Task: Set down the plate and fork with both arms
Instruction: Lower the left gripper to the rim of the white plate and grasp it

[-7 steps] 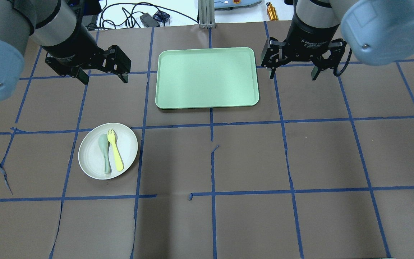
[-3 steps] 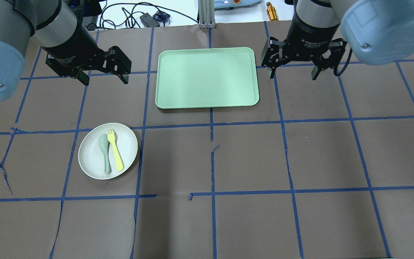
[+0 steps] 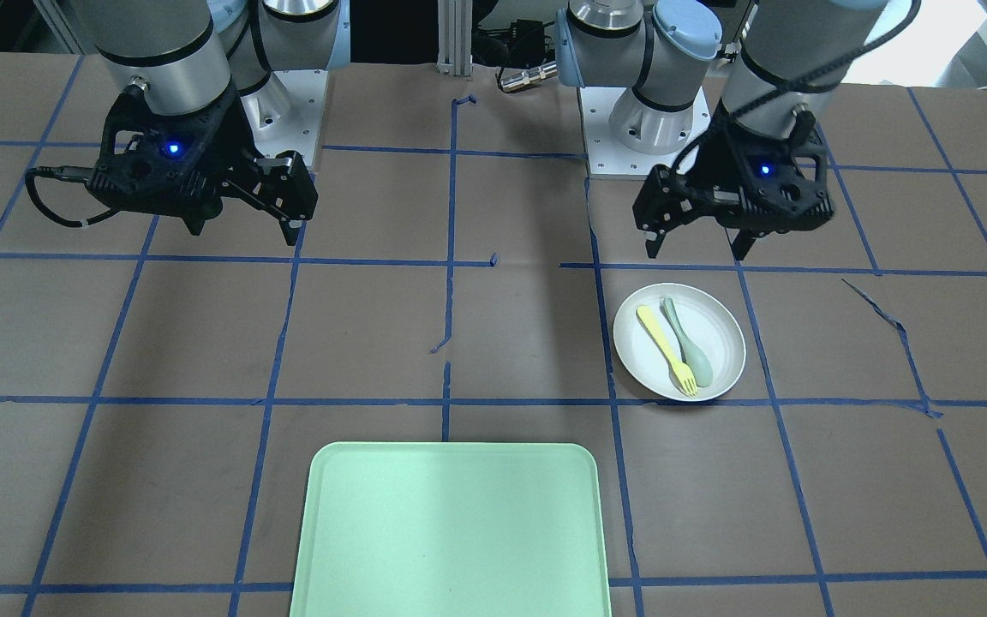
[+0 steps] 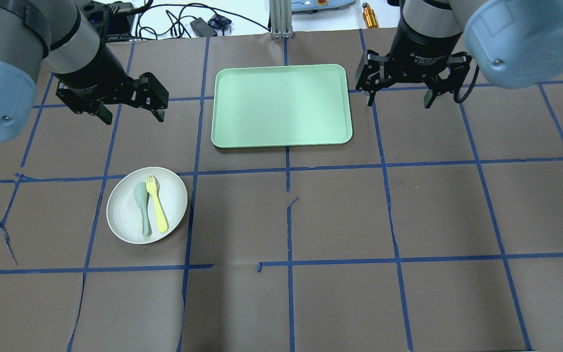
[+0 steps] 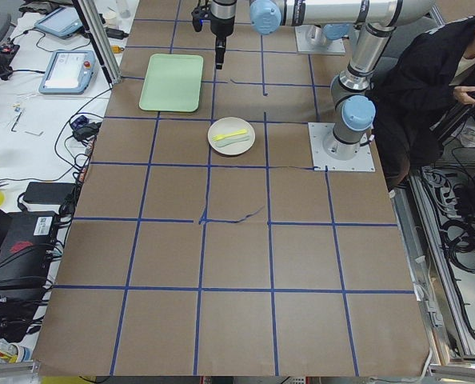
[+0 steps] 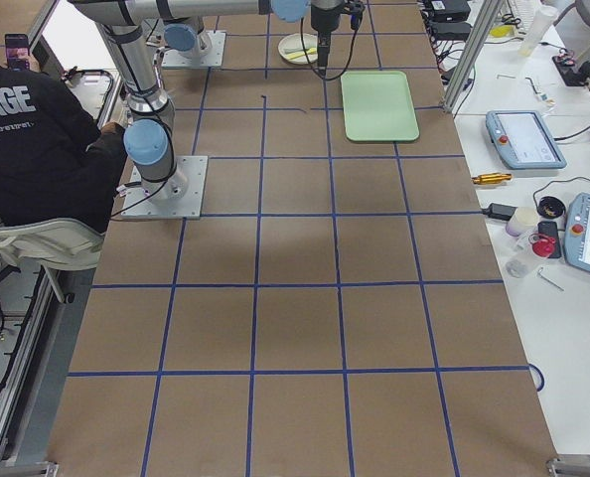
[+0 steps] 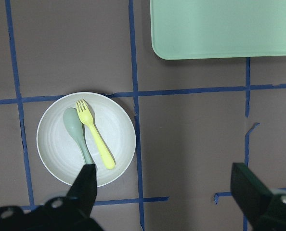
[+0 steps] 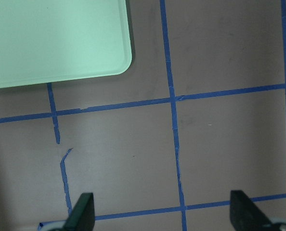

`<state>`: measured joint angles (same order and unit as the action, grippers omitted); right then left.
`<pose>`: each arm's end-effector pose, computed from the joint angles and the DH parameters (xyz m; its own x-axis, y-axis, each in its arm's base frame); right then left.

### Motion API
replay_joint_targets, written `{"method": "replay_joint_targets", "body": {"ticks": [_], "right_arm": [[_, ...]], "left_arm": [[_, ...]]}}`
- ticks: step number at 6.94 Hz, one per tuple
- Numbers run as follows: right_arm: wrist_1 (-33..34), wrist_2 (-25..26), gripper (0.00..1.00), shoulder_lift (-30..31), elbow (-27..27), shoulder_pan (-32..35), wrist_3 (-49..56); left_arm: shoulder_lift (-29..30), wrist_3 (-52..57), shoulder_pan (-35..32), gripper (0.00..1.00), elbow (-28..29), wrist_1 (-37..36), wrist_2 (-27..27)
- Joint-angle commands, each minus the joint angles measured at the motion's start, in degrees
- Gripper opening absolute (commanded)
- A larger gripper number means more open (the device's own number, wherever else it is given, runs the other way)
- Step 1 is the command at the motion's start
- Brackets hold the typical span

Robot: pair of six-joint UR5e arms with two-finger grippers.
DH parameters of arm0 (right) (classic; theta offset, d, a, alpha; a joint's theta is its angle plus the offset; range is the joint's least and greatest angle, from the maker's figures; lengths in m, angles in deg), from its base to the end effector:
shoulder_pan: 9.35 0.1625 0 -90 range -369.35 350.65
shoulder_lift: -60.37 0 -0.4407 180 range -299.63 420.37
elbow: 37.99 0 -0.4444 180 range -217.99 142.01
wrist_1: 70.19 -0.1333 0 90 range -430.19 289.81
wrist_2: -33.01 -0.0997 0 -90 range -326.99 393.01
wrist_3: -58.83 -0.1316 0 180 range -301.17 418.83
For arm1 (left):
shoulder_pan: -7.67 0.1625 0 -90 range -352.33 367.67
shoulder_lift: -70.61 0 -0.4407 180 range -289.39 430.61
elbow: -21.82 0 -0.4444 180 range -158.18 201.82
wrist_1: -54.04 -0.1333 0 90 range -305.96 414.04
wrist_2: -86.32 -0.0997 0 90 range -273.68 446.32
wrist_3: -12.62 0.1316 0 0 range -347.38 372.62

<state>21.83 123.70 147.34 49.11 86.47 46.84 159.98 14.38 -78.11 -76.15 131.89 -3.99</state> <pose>0.1890 -0.5554 0.4733 -0.9942 0.1078 0.0049 0.1075 0.9936 -0.0348 -0.0920 -0.5546 0.4236 -0.9990 -0.0435 -0.0080 -0.0427 0.9956 -0.0836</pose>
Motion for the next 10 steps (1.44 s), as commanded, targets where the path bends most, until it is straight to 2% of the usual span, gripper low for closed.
{"method": "replay_joint_targets", "body": {"ticks": [1,2,3,6,8,9,10], "right_arm": [[0.0,0.0,1.0,0.0,0.1,0.0,0.0],[0.0,-0.2,1.0,0.0,0.3,0.0,0.0],[0.0,-0.2,1.0,0.0,0.4,0.0,0.0],[0.0,-0.7,1.0,-0.1,0.4,0.1,0.0],[0.0,-0.7,1.0,-0.1,0.4,0.1,0.0],[0.0,-0.7,1.0,-0.1,0.4,0.0,0.0],[0.0,-0.7,1.0,-0.1,0.4,0.0,0.0]], "left_arm": [[2.6,9.2,10.7,1.0,-14.5,-17.8,-0.2],[3.9,16.0,16.2,0.97,-22.0,-25.9,3.6],[6.1,17.8,20.7,0.91,-25.9,-29.0,4.6],[12.0,17.8,22.7,0.69,-26.0,-30.1,4.5],[13.5,17.8,22.8,0.37,-26.2,-30.2,4.4],[14.1,17.8,22.8,0.29,-26.3,-30.2,4.4],[14.3,17.9,22.8,0.13,-26.3,-30.1,4.4]]}}
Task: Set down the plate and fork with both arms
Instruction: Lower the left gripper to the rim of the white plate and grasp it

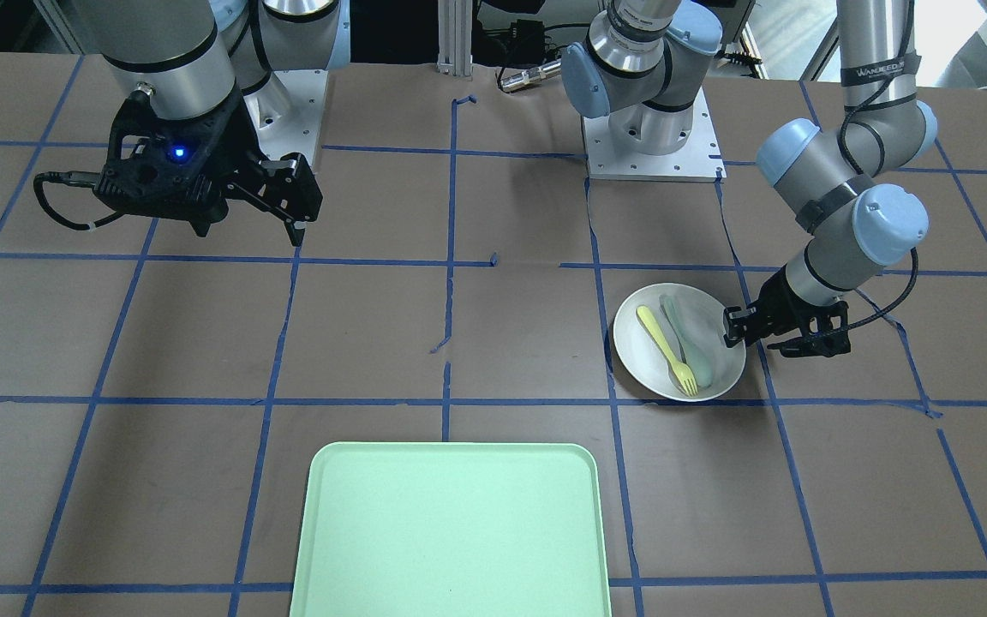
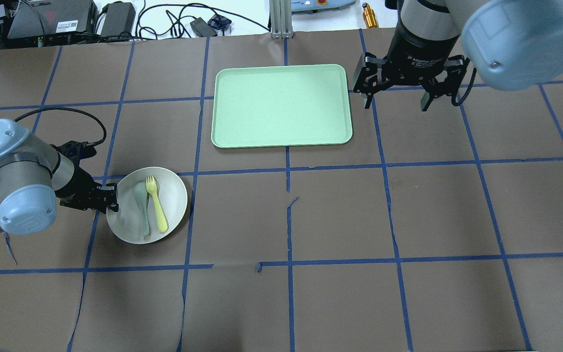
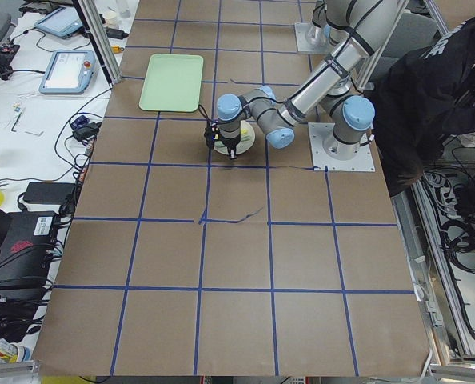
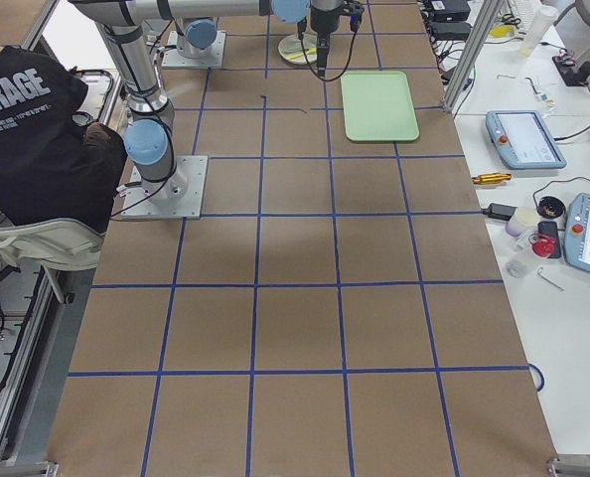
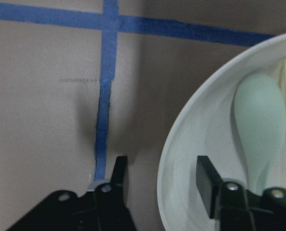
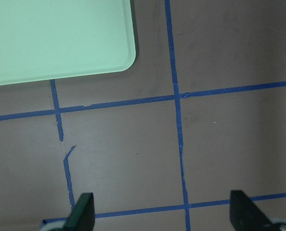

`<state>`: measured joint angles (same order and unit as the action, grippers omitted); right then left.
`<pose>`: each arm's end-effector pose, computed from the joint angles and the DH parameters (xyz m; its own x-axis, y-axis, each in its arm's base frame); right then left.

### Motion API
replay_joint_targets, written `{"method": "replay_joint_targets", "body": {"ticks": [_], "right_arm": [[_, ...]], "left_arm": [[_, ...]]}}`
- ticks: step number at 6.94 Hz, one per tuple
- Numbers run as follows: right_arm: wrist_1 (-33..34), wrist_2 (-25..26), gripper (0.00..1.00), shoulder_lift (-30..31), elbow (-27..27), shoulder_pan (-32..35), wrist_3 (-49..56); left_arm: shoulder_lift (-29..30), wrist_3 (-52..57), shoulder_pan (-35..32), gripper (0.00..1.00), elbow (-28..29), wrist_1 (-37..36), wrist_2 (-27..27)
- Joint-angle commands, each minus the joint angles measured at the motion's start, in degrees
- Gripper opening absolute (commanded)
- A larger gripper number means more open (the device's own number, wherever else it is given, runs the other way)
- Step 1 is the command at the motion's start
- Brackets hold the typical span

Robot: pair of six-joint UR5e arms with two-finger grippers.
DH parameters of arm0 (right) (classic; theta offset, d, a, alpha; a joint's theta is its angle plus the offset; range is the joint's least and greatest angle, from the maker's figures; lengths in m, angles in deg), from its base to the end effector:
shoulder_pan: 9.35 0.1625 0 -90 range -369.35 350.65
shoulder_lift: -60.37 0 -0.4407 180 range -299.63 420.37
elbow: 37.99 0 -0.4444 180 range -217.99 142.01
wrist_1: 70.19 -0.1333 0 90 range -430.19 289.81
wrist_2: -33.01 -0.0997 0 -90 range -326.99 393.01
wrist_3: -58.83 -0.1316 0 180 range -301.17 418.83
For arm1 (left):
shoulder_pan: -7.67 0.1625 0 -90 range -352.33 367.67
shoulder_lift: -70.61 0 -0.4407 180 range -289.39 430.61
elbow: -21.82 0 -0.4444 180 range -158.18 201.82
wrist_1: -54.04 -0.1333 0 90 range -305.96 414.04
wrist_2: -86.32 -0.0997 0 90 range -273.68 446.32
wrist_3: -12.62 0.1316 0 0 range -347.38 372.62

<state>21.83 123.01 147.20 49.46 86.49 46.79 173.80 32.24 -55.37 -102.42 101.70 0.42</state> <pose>0.1908 -0.5551 0.4686 -0.9941 0.1079 -0.0051 0.1080 0.9939 -0.0239 0.0944 -0.5004 0.1247 -0.9863 -0.1332 0.0969 -0.1278 0.9900 0.0597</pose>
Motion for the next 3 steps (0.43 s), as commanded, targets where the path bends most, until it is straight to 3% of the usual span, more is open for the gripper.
{"method": "replay_joint_targets", "body": {"ticks": [1,3], "right_arm": [[0.0,0.0,1.0,0.0,0.0,0.0,0.0],[0.0,0.1,1.0,0.0,-0.2,0.0,0.1]], "left_arm": [[0.4,0.6,-0.1,0.0,0.5,0.1,-0.1],[0.3,0.3,-0.5,0.0,1.9,1.2,0.8]]}}
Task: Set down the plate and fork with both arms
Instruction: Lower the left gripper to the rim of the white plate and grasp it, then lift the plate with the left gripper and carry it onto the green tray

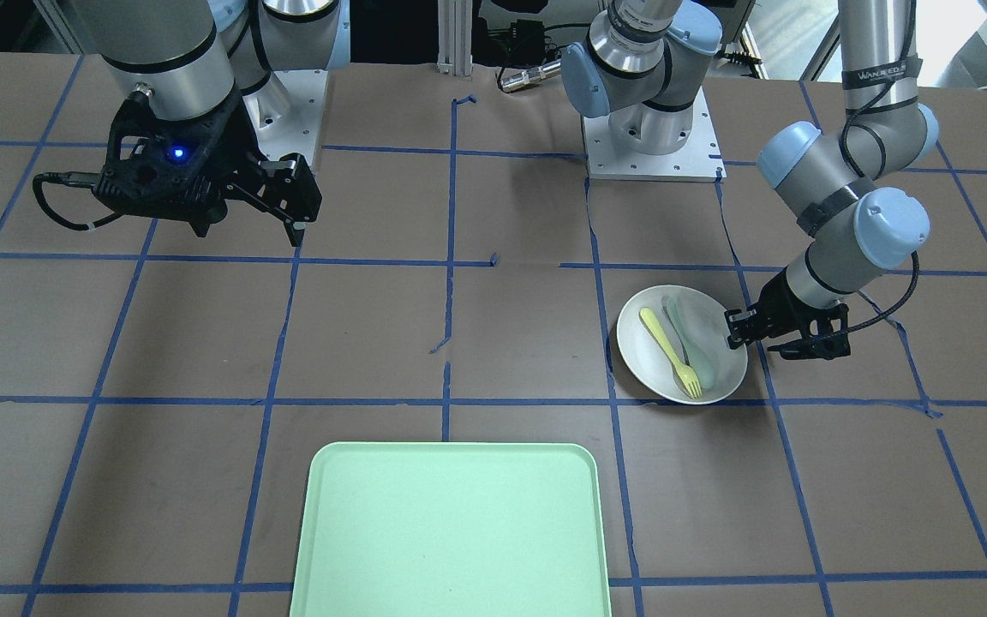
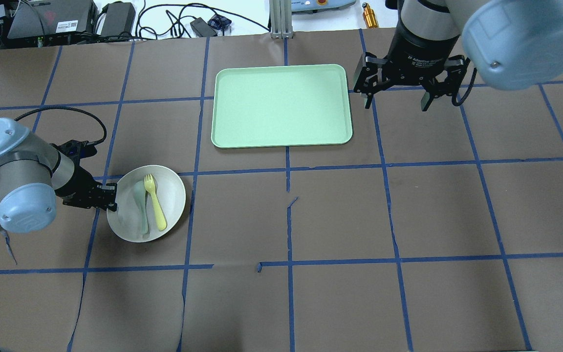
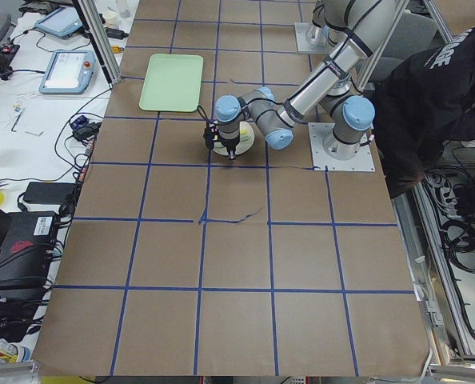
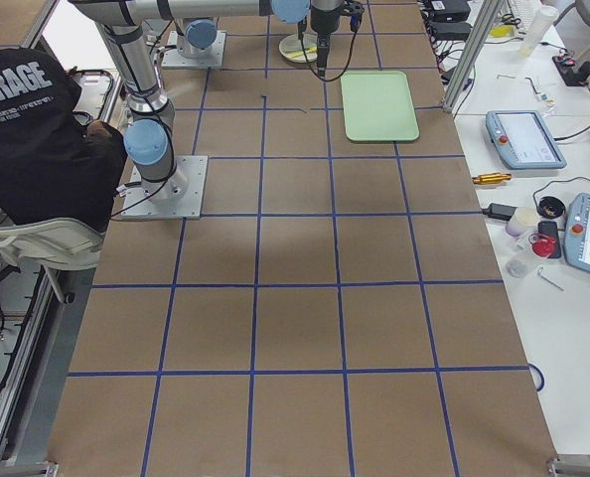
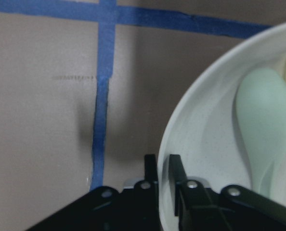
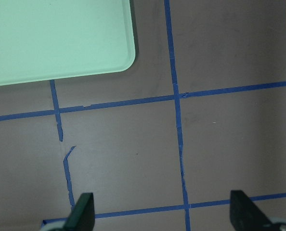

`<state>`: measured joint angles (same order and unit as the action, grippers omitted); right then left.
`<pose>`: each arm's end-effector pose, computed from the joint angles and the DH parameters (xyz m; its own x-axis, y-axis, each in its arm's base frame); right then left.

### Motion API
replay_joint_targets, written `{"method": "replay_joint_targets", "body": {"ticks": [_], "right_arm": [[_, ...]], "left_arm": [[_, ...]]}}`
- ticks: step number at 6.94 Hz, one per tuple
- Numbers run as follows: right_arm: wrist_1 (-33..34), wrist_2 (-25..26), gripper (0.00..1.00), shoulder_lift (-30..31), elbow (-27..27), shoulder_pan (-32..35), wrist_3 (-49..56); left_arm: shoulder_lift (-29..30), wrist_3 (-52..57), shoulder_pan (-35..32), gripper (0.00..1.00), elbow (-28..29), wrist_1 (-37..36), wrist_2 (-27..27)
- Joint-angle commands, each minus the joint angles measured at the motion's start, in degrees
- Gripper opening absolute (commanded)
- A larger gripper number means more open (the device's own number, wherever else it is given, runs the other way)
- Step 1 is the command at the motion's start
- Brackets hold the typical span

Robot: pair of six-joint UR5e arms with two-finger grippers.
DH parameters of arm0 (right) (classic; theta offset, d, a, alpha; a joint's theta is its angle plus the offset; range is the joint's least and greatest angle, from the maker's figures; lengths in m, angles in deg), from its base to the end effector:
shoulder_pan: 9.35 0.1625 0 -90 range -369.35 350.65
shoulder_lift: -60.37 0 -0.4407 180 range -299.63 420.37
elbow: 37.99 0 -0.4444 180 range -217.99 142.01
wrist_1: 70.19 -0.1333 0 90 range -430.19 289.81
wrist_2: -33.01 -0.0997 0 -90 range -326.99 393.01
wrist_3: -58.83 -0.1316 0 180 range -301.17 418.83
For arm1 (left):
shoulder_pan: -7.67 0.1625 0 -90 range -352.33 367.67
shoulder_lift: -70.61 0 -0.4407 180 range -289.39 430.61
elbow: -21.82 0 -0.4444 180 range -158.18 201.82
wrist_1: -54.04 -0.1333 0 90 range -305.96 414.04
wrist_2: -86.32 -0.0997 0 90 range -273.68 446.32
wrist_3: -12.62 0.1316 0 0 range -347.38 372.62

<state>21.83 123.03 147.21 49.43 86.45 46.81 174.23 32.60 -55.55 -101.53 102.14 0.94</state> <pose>0.1903 -0.5553 0.4690 -0.9941 0.1083 -0.0049 0.1084 0.9938 -0.0247 0.0944 -0.5065 0.1265 -0.9866 -0.1242 0.1056 -0.1188 0.9914 0.0556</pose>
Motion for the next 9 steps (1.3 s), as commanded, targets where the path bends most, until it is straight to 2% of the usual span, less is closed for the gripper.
{"method": "replay_joint_targets", "body": {"ticks": [1,3,4,5,7,9], "right_arm": [[0.0,0.1,1.0,0.0,-0.2,0.0,0.0],[0.0,0.2,1.0,-0.2,-0.2,-0.1,0.0],[0.0,0.2,1.0,-0.2,-0.2,-0.1,0.1],[0.0,0.2,1.0,-0.1,-0.1,0.0,0.1],[0.0,0.2,1.0,-0.1,-0.1,-0.1,0.1],[0.0,0.2,1.0,-0.1,0.1,0.1,0.0]], "left_arm": [[-0.1,-0.6,-0.8,0.0,3.4,4.3,4.2],[0.6,-0.6,-0.9,0.0,11.9,16.3,12.9],[1.5,-0.6,-1.8,0.0,15.1,18.7,17.5],[3.8,0.2,-6.5,0.0,18.0,17.6,19.5],[15.5,-0.4,-18.1,0.0,31.8,14.4,21.9],[27.8,-4.7,-24.0,0.0,46.9,14.5,21.8]]}}
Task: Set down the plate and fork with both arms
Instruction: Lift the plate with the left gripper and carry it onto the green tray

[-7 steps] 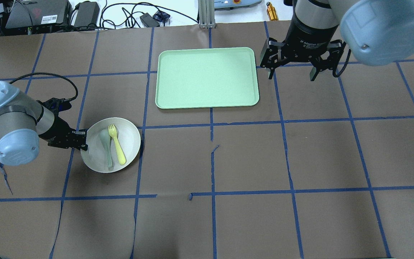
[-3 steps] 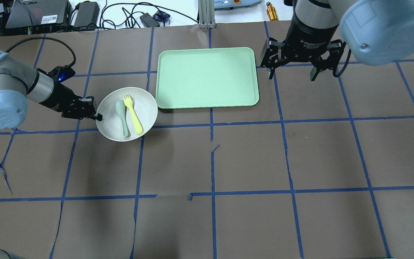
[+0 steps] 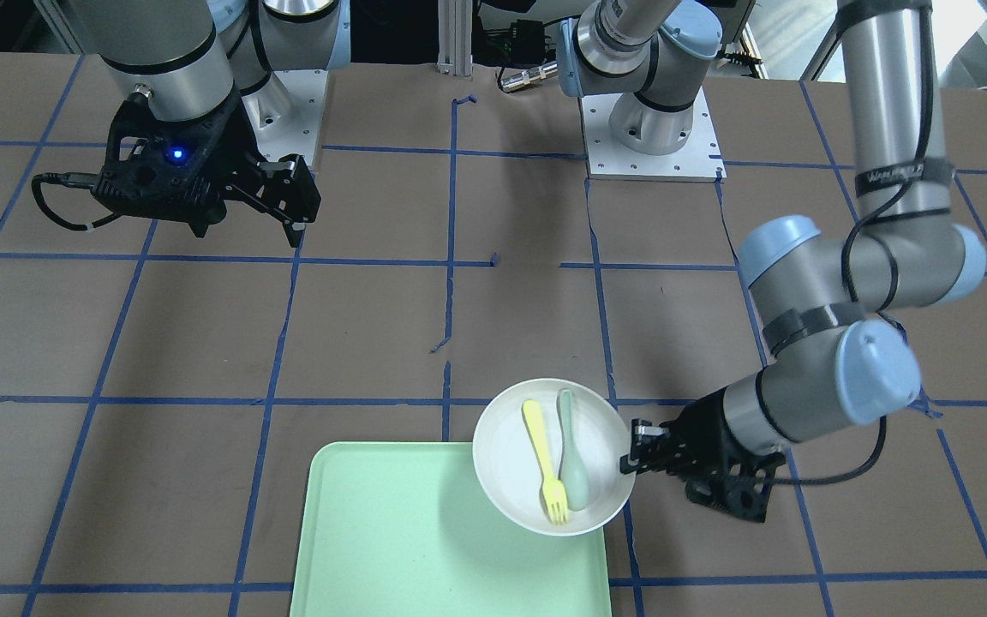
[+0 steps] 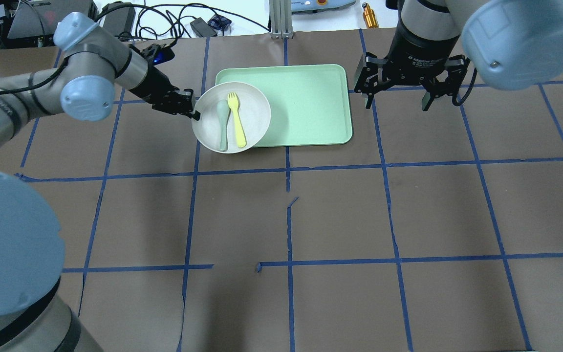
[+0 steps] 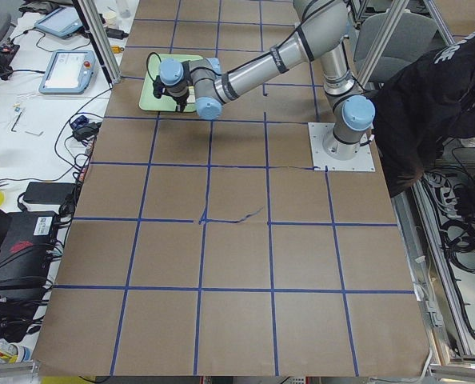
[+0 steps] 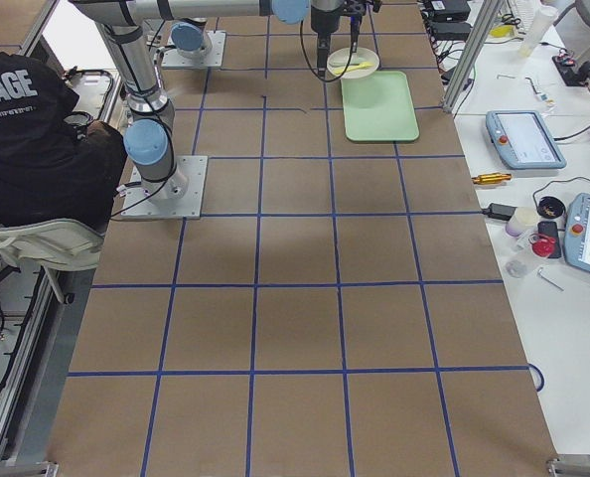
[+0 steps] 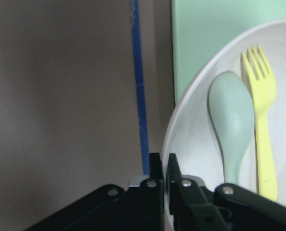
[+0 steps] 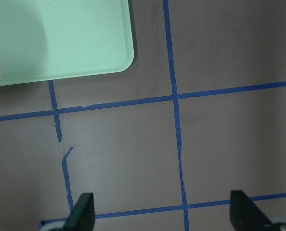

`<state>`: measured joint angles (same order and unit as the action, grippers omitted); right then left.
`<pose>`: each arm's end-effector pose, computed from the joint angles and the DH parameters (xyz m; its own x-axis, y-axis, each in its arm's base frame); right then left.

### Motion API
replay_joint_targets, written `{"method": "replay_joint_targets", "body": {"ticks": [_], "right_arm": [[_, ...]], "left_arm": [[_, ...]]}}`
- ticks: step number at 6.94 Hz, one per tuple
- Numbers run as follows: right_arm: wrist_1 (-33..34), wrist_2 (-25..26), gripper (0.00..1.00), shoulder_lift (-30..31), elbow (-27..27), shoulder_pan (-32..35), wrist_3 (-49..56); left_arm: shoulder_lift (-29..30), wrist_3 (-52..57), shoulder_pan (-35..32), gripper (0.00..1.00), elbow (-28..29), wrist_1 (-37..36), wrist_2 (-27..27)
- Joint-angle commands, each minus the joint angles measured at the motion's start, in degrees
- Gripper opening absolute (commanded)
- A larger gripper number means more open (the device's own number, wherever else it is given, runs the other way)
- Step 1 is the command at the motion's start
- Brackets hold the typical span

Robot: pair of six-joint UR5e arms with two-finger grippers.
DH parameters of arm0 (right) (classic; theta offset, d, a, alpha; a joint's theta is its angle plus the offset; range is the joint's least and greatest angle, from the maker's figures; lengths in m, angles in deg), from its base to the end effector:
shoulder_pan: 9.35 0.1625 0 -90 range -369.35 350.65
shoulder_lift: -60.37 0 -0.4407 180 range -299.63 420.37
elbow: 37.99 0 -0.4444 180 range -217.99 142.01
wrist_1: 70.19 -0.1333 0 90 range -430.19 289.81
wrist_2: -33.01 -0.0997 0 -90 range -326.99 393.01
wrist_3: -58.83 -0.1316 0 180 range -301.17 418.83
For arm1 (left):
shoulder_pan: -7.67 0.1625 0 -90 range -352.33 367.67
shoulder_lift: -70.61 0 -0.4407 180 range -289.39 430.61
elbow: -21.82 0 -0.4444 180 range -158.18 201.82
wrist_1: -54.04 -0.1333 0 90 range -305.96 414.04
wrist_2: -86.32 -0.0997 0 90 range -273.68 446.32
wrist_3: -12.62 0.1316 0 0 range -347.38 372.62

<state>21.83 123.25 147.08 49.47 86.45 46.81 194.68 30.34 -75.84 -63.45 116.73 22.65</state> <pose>0.1899 -0.5559 0.4673 -0.9941 0.1084 -0.0005 0.1084 0.9939 -0.0226 -0.1080 -0.7467 0.1884 -0.8809 0.1909 0.4330 0.1629 0.9814 -0.1012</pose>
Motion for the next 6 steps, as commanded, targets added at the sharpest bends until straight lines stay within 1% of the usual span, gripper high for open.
{"method": "replay_joint_targets", "body": {"ticks": [1,3,4,6], "right_arm": [[0.0,0.0,1.0,-0.1,0.1,0.0,0.0],[0.0,0.1,1.0,-0.1,0.1,0.0,0.0],[0.0,0.2,1.0,-0.1,0.1,0.0,0.0],[0.0,0.5,1.0,-0.1,0.1,-0.1,0.1]], "left_arm": [[11.2,-3.0,-4.8,0.0,12.2,-0.2,-0.4],[14.6,-2.3,-4.7,0.0,15.7,-0.4,-0.8],[15.2,-2.3,-4.7,0.0,17.2,-0.4,-0.9],[14.8,1.7,-4.6,0.0,17.9,0.6,-6.1]]}}
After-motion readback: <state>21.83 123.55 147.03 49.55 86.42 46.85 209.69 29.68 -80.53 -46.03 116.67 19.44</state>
